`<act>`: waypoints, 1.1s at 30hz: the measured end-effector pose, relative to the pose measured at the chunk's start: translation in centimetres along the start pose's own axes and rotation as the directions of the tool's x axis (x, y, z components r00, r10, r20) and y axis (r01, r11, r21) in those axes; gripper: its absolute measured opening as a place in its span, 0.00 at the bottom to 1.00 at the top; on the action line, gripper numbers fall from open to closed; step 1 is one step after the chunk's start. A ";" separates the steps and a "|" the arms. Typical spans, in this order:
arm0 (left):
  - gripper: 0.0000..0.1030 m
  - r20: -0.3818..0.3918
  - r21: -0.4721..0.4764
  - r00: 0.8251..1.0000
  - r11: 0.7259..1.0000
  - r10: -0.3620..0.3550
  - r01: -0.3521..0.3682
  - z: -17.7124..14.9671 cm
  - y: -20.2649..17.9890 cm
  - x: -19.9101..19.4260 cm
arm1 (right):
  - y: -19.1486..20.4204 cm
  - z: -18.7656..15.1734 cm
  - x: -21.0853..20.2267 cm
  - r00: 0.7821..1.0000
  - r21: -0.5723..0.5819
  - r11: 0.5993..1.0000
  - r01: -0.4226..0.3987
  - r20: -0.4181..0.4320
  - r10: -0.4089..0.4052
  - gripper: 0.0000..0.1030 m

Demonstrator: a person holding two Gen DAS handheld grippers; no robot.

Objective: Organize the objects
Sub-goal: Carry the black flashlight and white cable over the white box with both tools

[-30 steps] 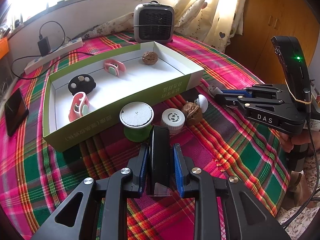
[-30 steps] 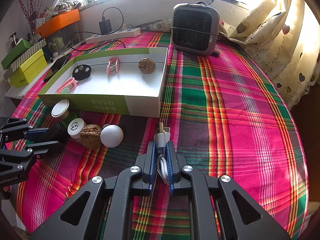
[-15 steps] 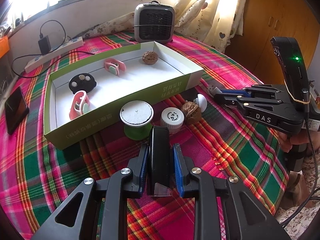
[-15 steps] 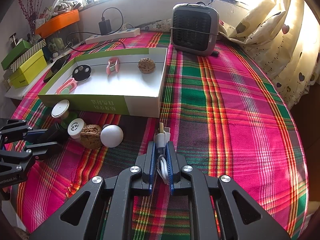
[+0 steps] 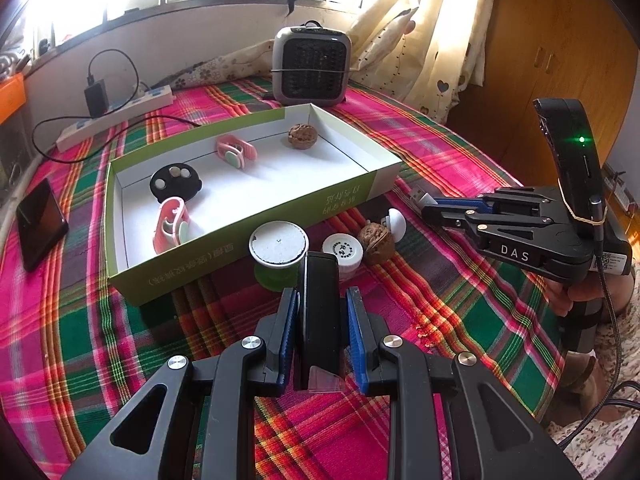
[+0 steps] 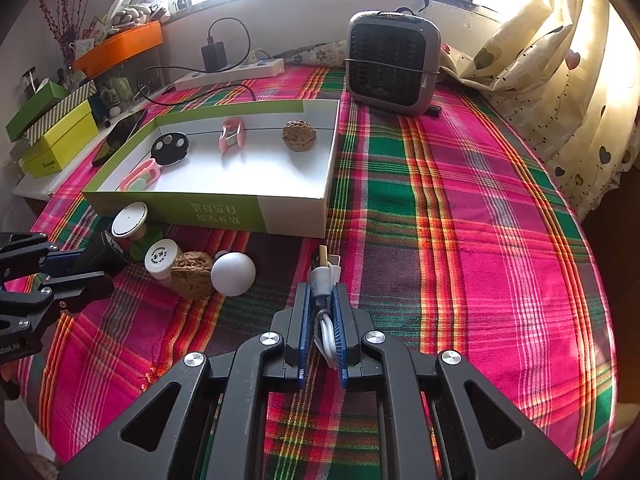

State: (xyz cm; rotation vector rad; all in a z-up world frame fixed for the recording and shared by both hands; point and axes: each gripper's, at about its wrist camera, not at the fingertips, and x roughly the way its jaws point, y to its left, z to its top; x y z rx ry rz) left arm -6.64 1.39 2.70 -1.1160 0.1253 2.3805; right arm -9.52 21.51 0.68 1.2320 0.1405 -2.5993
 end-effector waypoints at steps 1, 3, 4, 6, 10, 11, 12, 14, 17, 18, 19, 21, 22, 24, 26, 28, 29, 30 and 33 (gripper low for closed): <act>0.21 0.001 0.002 1.000 1.000 -0.003 0.003 0.0 0.0 -0.1 | 0.0 0.0 -0.1 1.000 0.003 1.000 -0.004 0.000 0.004 0.11; 0.21 0.005 -0.002 1.000 1.000 -0.011 0.011 0.1 0.0 -0.3 | 0.0 0.0 -0.3 1.000 0.003 1.000 -0.004 0.004 0.004 0.11; 0.21 0.006 -0.007 1.000 1.000 -0.012 0.012 0.2 0.1 -0.3 | 0.0 0.1 -0.4 1.000 0.003 1.000 -0.004 0.006 0.004 0.11; 0.21 0.012 -0.014 1.000 1.000 -0.012 0.012 0.3 0.2 -0.5 | 0.0 0.1 -0.6 1.000 0.006 1.000 -0.007 0.012 0.006 0.11; 0.21 0.031 -0.031 0.999 0.999 -0.034 0.035 0.6 0.4 -1.3 | -0.1 0.4 -1.2 1.000 0.010 1.000 -0.017 0.024 0.017 0.11; 0.21 0.036 -0.029 0.999 0.999 -0.030 0.031 0.8 0.3 -1.5 | -0.1 0.5 -1.3 0.999 0.011 1.000 -0.019 0.027 0.019 0.11; 0.21 0.042 -0.023 0.999 0.999 -0.023 0.024 0.9 0.3 -1.7 | 0.0 0.6 -1.5 0.999 0.011 1.000 -0.021 0.031 0.021 0.11; 0.21 0.050 -0.023 0.999 1.000 -0.021 0.022 1.3 0.3 -2.0 | 0.0 0.8 -1.7 0.999 0.011 1.000 -0.023 0.038 0.023 0.11; 0.21 0.061 -0.044 0.998 0.998 -0.031 0.034 1.8 0.7 -2.4 | 0.3 1.1 -2.2 0.998 0.005 1.000 -0.030 0.050 0.029 0.11; 0.21 0.063 -0.044 0.998 0.999 -0.020 0.023 2.0 0.7 -2.4 | 0.3 1.2 -2.3 0.998 0.004 0.999 -0.033 0.054 0.033 0.11; 0.21 0.065 -0.046 0.998 0.999 -0.016 0.019 2.2 0.9 -2.4 | 0.4 1.4 -2.4 0.998 0.004 0.999 -0.036 0.058 0.036 0.11; 0.21 0.068 -0.053 0.998 0.998 -0.014 0.017 2.5 1.1 -2.4 | 0.5 1.7 -2.6 0.997 0.002 0.999 -0.039 0.064 0.039 0.11; 0.21 0.070 -0.055 0.997 0.998 -0.008 0.012 2.6 1.2 -2.5 | 0.5 1.9 -2.7 0.997 0.001 0.999 -0.040 0.067 0.040 0.11; 0.21 0.077 -0.056 0.997 0.998 -0.008 0.012 2.9 1.4 -2.5 | 0.5 2.3 -2.8 0.997 -0.001 0.999 -0.042 0.072 0.042 0.11; 0.21 0.076 -0.059 0.997 0.998 0.001 0.003 3.3 1.6 -2.4 | 0.5 2.6 -2.8 0.996 -0.003 0.999 -0.042 0.076 0.042 0.11; 0.21 0.076 -0.065 0.997 0.998 0.002 0.003 3.5 1.9 -2.2 | 0.6 3.0 -2.8 0.996 -0.005 0.999 -0.044 0.081 0.044 0.11; 0.21 0.075 -0.073 0.997 0.997 0.001 0.005 3.7 2.1 -2.1 | 0.6 3.2 -2.8 0.996 -0.005 0.999 -0.046 0.082 0.046 0.11; 0.21 0.072 -0.081 0.997 0.997 0.001 0.005 3.9 2.3 -2.0 | 0.7 3.4 -2.7 0.996 -0.007 0.999 -0.046 0.082 0.047 0.11; 0.21 0.065 -0.098 0.998 0.995 0.018 -0.011 4.4 2.9 -1.4 | 0.9 4.1 -2.4 0.996 -0.016 0.999 -0.048 0.080 0.049 0.11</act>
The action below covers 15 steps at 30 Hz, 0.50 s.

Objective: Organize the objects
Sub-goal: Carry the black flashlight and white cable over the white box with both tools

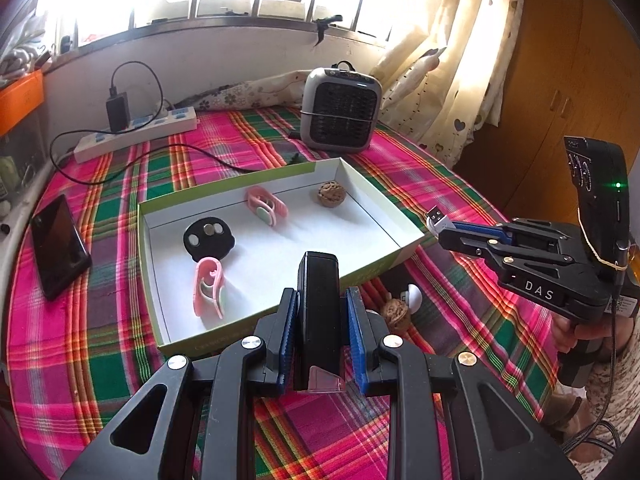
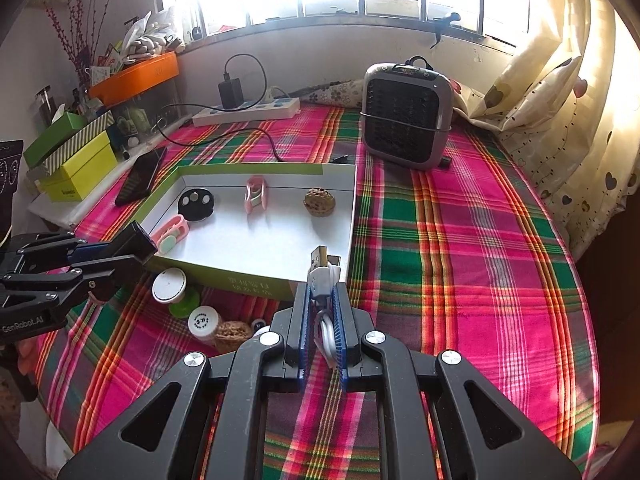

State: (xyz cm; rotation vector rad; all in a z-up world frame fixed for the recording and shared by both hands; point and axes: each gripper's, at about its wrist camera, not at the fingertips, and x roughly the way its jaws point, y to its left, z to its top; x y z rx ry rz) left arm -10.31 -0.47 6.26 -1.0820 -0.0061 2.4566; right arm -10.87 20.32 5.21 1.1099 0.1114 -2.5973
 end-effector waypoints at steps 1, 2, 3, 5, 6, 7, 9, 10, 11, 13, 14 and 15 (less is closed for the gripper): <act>0.21 0.000 -0.006 1.000 1.000 0.003 -0.003 0.2 0.2 0.2 | 0.1 0.3 0.1 1.000 -0.003 1.000 -0.001 0.002 0.001 0.11; 0.21 -0.002 -0.015 1.000 1.000 0.006 -0.006 0.4 0.4 0.4 | 0.1 0.6 0.2 1.000 -0.007 1.000 -0.002 0.004 0.002 0.11; 0.21 -0.004 -0.025 1.000 1.000 0.009 -0.009 0.6 0.7 0.6 | 0.2 0.9 0.3 1.000 -0.011 1.000 -0.002 0.005 0.002 0.11; 0.21 -0.007 -0.038 1.000 0.999 0.018 -0.019 1.0 1.2 1.1 | 0.2 1.6 0.8 1.000 -0.007 1.000 -0.014 0.004 0.014 0.11; 0.21 -0.009 -0.042 1.000 0.999 0.023 -0.023 1.2 1.4 1.4 | 0.2 1.9 1.0 1.000 -0.002 1.000 -0.020 0.002 0.020 0.11; 0.21 -0.011 -0.047 1.000 0.999 0.025 -0.025 1.4 1.6 1.6 | 0.2 2.2 1.3 1.000 -0.003 1.000 -0.023 0.002 0.023 0.11; 0.21 -0.015 -0.054 1.000 0.998 0.025 -0.026 1.7 2.0 2.0 | 0.3 2.8 1.9 1.000 -0.006 1.000 -0.022 0.002 0.022 0.11; 0.21 -0.014 -0.052 1.000 0.998 0.025 -0.026 1.9 2.1 2.2 | 0.3 3.1 2.2 1.000 -0.005 1.000 -0.025 0.000 0.025 0.11; 0.21 -0.015 -0.050 0.999 0.998 0.029 -0.029 2.1 2.2 2.4 | 0.4 3.3 2.5 1.000 -0.005 1.000 -0.031 -0.001 0.031 0.11; 0.21 -0.018 -0.061 0.999 0.998 0.030 -0.031 2.5 2.6 2.9 | 0.5 3.9 3.0 0.999 -0.007 0.999 -0.036 -0.002 0.036 0.11; 0.21 -0.017 -0.071 0.999 0.997 0.028 -0.030 2.7 2.8 3.1 | 0.6 4.2 3.3 0.999 -0.007 0.999 -0.040 -0.004 0.040 0.11; 0.21 -0.015 -0.079 1.000 0.997 0.026 -0.027 2.9 3.0 3.3 | 0.6 4.5 3.7 0.999 -0.005 0.999 -0.048 -0.009 0.047 0.11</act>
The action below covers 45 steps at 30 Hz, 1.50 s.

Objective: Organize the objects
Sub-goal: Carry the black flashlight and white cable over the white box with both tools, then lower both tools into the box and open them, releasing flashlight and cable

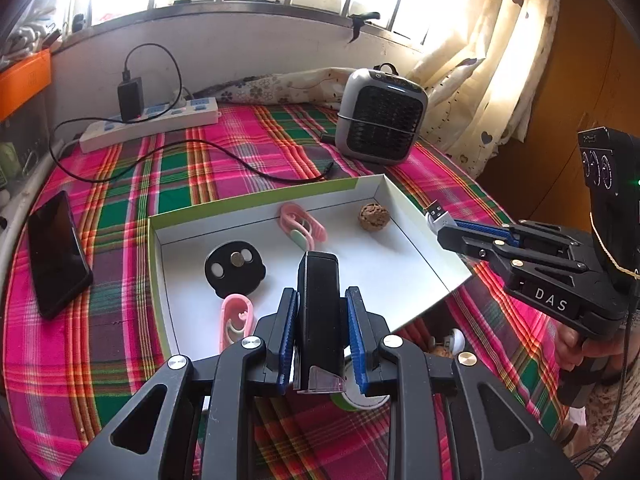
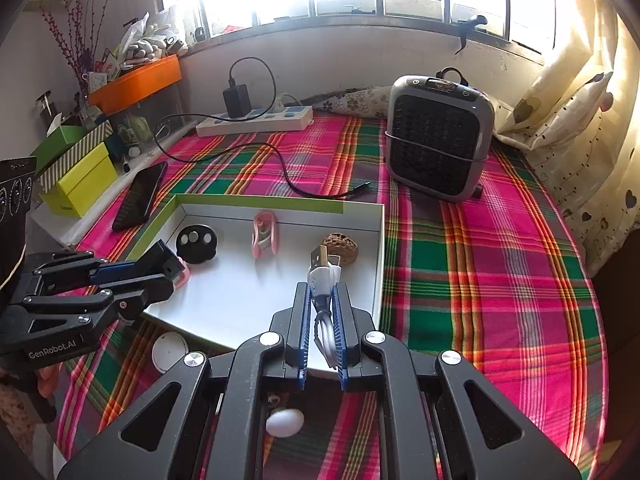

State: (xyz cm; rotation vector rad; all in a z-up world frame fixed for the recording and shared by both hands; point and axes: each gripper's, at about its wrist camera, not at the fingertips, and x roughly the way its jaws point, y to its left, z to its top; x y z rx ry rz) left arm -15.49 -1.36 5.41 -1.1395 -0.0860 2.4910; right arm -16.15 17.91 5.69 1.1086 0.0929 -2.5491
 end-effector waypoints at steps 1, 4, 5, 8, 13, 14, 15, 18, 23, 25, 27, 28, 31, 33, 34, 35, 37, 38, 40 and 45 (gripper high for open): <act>0.21 0.001 -0.001 1.000 1.000 -0.001 0.001 0.2 0.1 0.2 | 0.0 0.3 0.4 1.000 0.002 1.000 -0.008 -0.004 0.008 0.11; 0.21 -0.009 -0.004 1.000 1.000 0.006 -0.006 0.7 0.4 1.0 | 0.2 1.0 1.4 1.000 0.002 1.000 -0.018 -0.015 0.018 0.11; 0.21 -0.012 -0.010 1.000 1.000 0.007 -0.007 0.8 0.6 1.2 | 0.2 1.2 1.8 1.000 0.003 1.000 -0.021 -0.020 0.021 0.11; 0.21 -0.019 -0.026 1.000 1.000 0.004 -0.005 1.2 1.0 1.9 | 0.5 1.9 2.8 0.999 -0.004 1.000 -0.025 -0.031 0.025 0.11; 0.21 -0.046 -0.036 0.999 0.999 0.018 -0.020 1.6 1.6 3.2 | 0.9 2.9 4.7 0.998 -0.010 0.999 -0.039 -0.058 0.038 0.11; 0.21 -0.050 -0.041 0.999 0.999 0.016 -0.018 1.7 1.7 3.5 | 0.9 3.1 5.0 0.997 -0.012 0.999 -0.041 -0.063 0.041 0.11; 0.21 -0.055 -0.045 0.998 0.999 0.015 -0.018 1.7 1.9 3.7 | 0.9 3.2 5.5 0.996 -0.009 0.999 -0.045 -0.071 0.045 0.11; 0.21 -0.070 -0.051 0.997 0.998 0.017 -0.021 1.7 2.2 4.5 | 0.6 3.5 6.7 0.994 0.009 0.998 -0.060 -0.094 0.060 0.11; 0.21 -0.088 -0.068 0.996 0.998 0.008 -0.014 1.7 2.7 5.4 | 0.6 3.6 8.3 0.989 0.018 0.997 -0.073 -0.129 0.075 0.11; 0.21 -0.096 -0.079 0.995 0.997 0.007 -0.015 1.7 3.0 5.8 | 0.7 3.7 8.8 0.988 0.016 0.997 -0.073 -0.138 0.075 0.11; 0.21 -0.092 -0.088 0.996 0.996 0.009 -0.017 1.8 3.2 5.8 | 0.8 3.7 9.2 0.987 0.015 0.997 -0.072 -0.144 0.073 0.11; 0.21 -0.087 -0.087 0.996 0.996 0.007 -0.014 1.9 3.2 5.7 | 0.9 3.7 9.3 0.987 0.014 0.998 -0.069 -0.145 0.070 0.11; 0.21 -0.088 -0.077 0.996 0.997 0.017 -0.024 2.0 3.3 5.9 | 1.1 3.8 9.7 0.987 -0.001 0.998 -0.062 -0.150 0.061 0.11; 0.21 -0.090 -0.079 0.996 0.997 0.012 -0.019 2.0 3.4 6.1 | 1.1 3.8 9.9 0.986 -0.001 0.998 -0.058 -0.155 0.057 0.11; 0.21 -0.093 -0.081 0.996 0.997 0.011 -0.019 1.9 3.5 6.2 | 1.1 3.8 10.0 0.986 -0.002 0.998 -0.055 -0.155 0.054 0.11; 0.21 -0.095 -0.083 0.995 0.996 0.013 -0.021 1.9 3.6 6.3 | 1.1 3.8 10.0 0.987 -0.003 0.999 -0.052 -0.154 0.050 0.11; 0.21 -0.096 -0.087 0.995 0.996 0.013 -0.022 1.9 3.7 6.4 | 1.0 3.8 10.2 0.987 -0.004 0.999 -0.048 -0.156 0.047 0.11; 0.21 -0.094 -0.089 0.995 0.996 0.013 -0.021 1.9 3.8 6.4 | 1.0 3.9 10.2 0.987 -0.006 0.999 -0.046 -0.157 0.045 0.11; 0.21 -0.093 -0.086 0.995 0.996 0.024 -0.032 2.0 3.9 6.4 | 1.0 3.9 10.4 0.987 -0.009 0.999 -0.039 -0.159 0.037 0.11; 0.21 -0.091 -0.083 0.995 0.996 0.035 -0.043 2.1 4.1 6.5 | 1.0 4.0 10.6 0.987 -0.013 0.999 -0.040 -0.157 0.037 0.11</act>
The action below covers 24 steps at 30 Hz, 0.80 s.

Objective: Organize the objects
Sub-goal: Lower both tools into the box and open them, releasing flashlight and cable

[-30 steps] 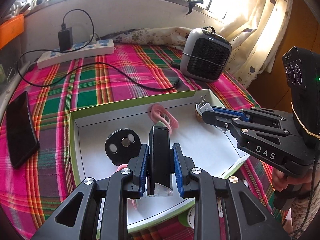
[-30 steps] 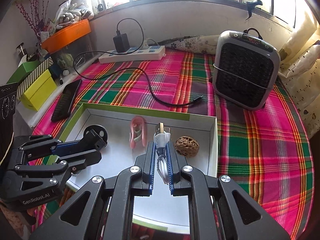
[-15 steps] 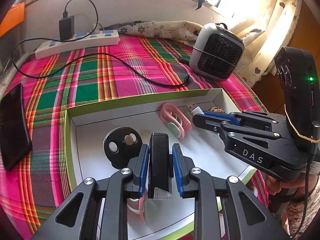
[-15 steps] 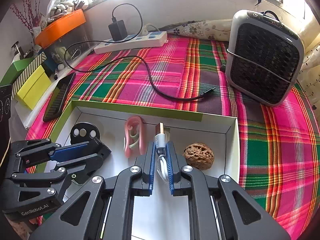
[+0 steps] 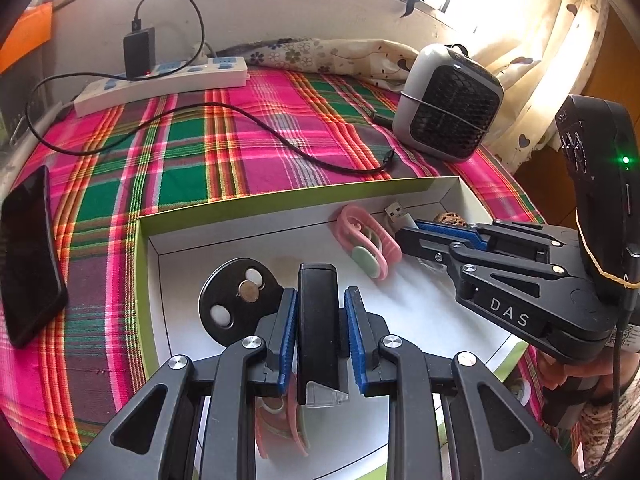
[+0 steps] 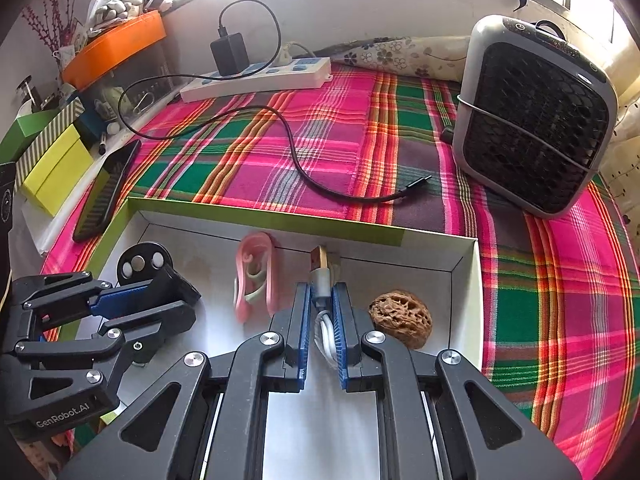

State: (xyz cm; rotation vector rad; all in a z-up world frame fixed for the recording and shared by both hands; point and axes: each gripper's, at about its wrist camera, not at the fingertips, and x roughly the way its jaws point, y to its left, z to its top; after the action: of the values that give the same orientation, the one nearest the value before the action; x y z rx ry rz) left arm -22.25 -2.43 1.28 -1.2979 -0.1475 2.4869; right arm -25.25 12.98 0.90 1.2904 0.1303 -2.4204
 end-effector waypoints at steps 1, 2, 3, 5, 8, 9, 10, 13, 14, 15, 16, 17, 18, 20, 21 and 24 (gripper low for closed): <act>0.21 0.001 0.001 1.000 1.000 0.000 0.000 0.0 0.0 0.0 | 0.0 0.0 0.0 1.000 -0.004 1.000 0.002 0.000 -0.002 0.11; 0.21 0.002 -0.001 1.000 1.000 0.001 -0.001 0.0 0.0 0.0 | 0.1 0.0 0.0 1.000 -0.007 1.000 0.003 0.000 -0.003 0.11; 0.21 0.002 -0.005 1.000 1.000 0.001 -0.001 0.0 0.1 0.0 | 0.1 0.1 0.0 1.000 -0.008 1.000 0.003 0.000 -0.003 0.11; 0.21 0.003 -0.005 1.000 1.000 0.003 -0.003 0.0 0.1 0.0 | 0.0 0.0 0.0 1.000 -0.006 1.000 -0.001 0.001 0.001 0.11; 0.21 0.003 -0.010 1.000 1.000 0.002 -0.002 0.1 0.1 0.0 | -0.1 0.0 0.0 1.000 0.002 1.000 -0.003 0.004 0.003 0.11; 0.21 0.002 -0.011 1.000 1.000 0.002 -0.002 0.1 0.1 0.0 | -0.1 0.0 -0.1 1.000 0.006 1.000 -0.004 0.005 0.004 0.11; 0.21 0.001 -0.010 1.000 1.000 0.001 -0.001 0.1 0.1 0.0 | -0.1 0.0 -0.1 1.000 0.010 1.000 -0.005 0.006 0.005 0.11; 0.21 0.001 -0.014 1.000 1.000 0.003 -0.003 0.0 0.1 0.0 | -0.2 0.0 -0.1 1.000 0.019 1.000 -0.005 0.006 0.004 0.11; 0.21 0.000 -0.016 1.000 1.000 0.003 -0.003 0.0 0.1 0.0 | -0.1 0.0 -0.1 1.000 0.021 1.000 -0.002 0.006 0.002 0.12; 0.21 -0.001 -0.016 1.000 1.000 0.004 -0.004 0.0 0.0 0.0 | -0.1 0.0 -0.1 1.000 0.021 1.000 -0.002 0.005 0.002 0.14; 0.22 -0.001 -0.015 1.000 1.000 0.003 -0.003 0.0 0.1 0.0 | -0.1 0.0 -0.2 1.000 0.022 1.000 -0.003 0.005 0.003 0.17; 0.23 -0.001 -0.014 1.000 1.000 0.000 0.000 0.0 0.1 0.1 | -0.1 0.0 -0.2 1.000 0.022 1.000 -0.002 0.004 0.002 0.17; 0.24 -0.002 -0.015 1.000 1.000 -0.002 0.002 0.0 0.1 0.0 | -0.1 -0.1 -0.2 1.000 0.024 1.000 0.000 0.003 0.000 0.20; 0.27 -0.004 -0.015 1.000 1.000 -0.006 0.006 0.0 0.0 0.1 | -0.1 -0.1 -0.2 1.000 0.031 1.000 -0.002 0.003 0.002 0.23; 0.27 -0.004 -0.015 1.000 1.000 -0.005 0.005 0.0 -0.1 0.1 | -0.2 -0.1 -0.3 1.000 0.034 0.999 -0.003 0.004 0.003 0.26; 0.31 -0.005 -0.013 1.000 1.000 -0.007 0.007 0.0 -0.1 0.0 | -0.2 -0.2 -0.3 1.000 0.041 0.999 -0.007 0.003 0.007 0.32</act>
State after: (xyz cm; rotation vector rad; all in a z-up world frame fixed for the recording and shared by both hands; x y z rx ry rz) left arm -22.22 -2.33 1.30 -1.3066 -0.1671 2.4808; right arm -25.01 13.31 1.05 1.3027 0.0751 -2.4307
